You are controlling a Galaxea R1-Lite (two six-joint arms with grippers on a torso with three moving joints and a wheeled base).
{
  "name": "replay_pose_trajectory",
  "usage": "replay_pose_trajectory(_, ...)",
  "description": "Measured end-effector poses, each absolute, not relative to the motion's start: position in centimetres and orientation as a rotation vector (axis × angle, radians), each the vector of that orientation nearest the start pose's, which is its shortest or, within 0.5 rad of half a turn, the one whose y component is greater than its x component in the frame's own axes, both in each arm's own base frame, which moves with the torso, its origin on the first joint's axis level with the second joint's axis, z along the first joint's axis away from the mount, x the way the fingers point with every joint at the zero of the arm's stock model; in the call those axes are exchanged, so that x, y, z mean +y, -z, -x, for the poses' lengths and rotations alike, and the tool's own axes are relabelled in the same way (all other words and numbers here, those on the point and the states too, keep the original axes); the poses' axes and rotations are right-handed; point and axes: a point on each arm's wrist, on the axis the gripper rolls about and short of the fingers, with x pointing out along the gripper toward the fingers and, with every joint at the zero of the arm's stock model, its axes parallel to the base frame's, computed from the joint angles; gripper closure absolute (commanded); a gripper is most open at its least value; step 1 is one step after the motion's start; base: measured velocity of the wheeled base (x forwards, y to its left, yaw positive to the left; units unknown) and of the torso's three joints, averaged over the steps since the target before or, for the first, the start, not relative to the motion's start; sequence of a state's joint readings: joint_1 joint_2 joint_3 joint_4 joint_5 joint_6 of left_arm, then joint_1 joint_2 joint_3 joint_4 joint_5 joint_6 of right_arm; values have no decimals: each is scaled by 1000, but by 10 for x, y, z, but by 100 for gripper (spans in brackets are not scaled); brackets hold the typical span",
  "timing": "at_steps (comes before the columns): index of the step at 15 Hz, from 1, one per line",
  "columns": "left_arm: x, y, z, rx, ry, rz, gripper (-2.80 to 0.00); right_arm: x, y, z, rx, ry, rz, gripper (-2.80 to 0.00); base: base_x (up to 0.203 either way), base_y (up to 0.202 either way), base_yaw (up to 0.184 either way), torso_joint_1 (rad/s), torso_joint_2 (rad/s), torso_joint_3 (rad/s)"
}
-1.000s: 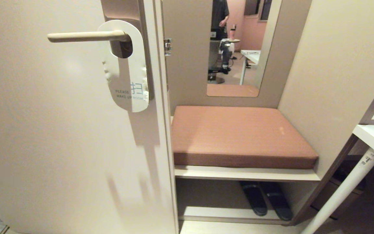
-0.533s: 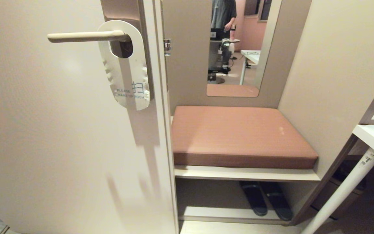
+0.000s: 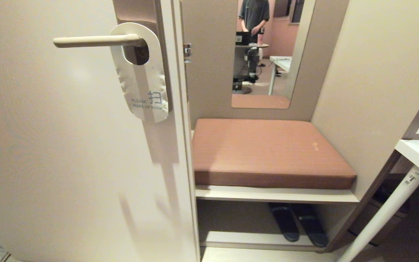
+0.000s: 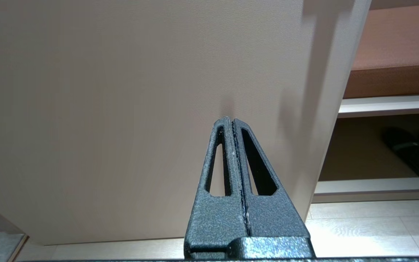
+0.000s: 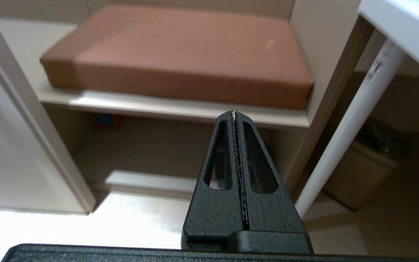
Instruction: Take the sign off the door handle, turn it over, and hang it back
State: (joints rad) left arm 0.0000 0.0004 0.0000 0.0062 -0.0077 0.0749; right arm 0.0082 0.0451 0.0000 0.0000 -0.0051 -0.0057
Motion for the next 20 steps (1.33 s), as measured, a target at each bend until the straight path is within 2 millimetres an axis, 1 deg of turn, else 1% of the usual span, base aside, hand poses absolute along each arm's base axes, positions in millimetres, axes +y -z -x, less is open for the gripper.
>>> replay_pose_trajectory(6,0,-75,23,6,8,-75,0,0,-76,22,4,1,5,0,0,0,0,0,0,0)
replay_pose_trajectory(20,0,-75,23,6,7,-74,0,0,-76,23,1,0,4,0,0,0,0,0,0,0)
